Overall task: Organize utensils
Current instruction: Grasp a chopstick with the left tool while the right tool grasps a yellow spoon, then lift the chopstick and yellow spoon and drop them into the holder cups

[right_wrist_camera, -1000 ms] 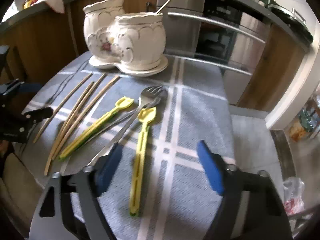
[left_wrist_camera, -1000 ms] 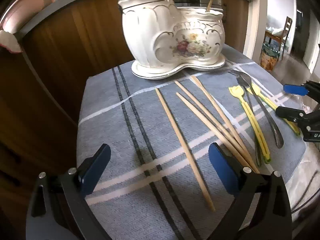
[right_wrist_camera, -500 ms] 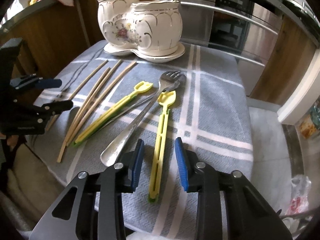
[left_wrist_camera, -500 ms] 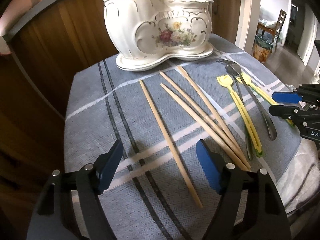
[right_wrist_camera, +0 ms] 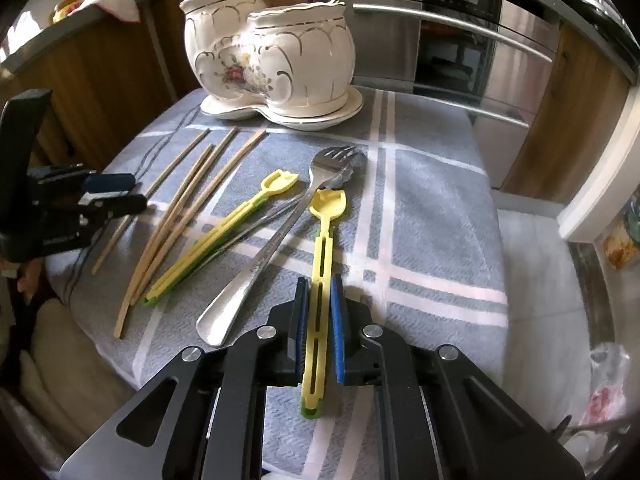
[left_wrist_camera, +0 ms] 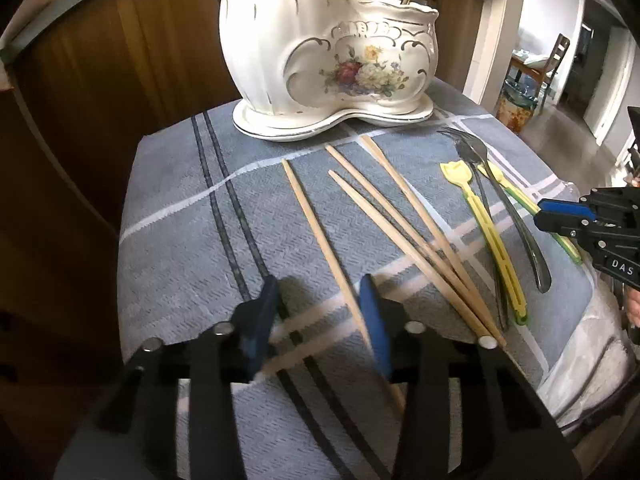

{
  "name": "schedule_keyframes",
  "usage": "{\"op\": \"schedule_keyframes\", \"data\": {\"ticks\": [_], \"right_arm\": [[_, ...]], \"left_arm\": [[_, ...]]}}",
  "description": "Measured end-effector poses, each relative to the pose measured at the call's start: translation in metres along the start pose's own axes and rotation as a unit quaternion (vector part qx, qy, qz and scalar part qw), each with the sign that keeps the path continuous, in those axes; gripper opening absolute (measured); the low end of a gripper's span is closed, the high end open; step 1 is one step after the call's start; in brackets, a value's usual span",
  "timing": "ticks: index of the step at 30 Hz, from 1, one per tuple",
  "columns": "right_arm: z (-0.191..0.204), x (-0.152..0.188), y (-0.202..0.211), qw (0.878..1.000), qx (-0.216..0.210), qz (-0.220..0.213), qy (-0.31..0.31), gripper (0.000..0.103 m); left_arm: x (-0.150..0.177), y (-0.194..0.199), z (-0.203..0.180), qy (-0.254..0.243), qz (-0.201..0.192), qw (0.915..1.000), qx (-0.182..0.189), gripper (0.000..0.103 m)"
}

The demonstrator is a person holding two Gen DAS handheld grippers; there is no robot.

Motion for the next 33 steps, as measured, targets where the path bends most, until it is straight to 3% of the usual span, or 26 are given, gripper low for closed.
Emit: {"op": "schedule_keyframes", "data": {"ticks": [3, 9, 24, 33], "right_arm": [[0.0, 0.0, 0.0, 1.0, 0.001, -0.002, -0.002, 0.011], [-0.003, 0.0, 0.0, 1.0, 0.0, -0.006, -0.006, 0.01], [-0.012, -0.007, 0.02, 0.998, -0.009, -0.047, -0.034, 0.01], [-0.007, -0.01, 0.019, 0.999, -0.012, -0.045, -0.029, 0.01]], "left_arm": [[0.0, 0.0, 0.004, 0.002, -0.001, 1.0, -0.004, 0.021], [-0.003, -0.002, 0.003, -0.003, -0.004, 1.0, -0.006, 0.007], [0.002, 0.023, 0.012, 0.033, -0.034, 0.9983, 0.035, 0.005], [0.001, 0.006, 0.003, -0.005, 0.02, 0.9994, 0.026, 0.006]]}}
Point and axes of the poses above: each gripper's, at about its wrist camera, not at the fingertips, and y roughly against the way its jaws point, z to its left, x to its underside, the point moved 3 cm from there along -y, roughly the way its jaws point, and after that the axes turned 11 degrees about -y, right-handed, at the moved point
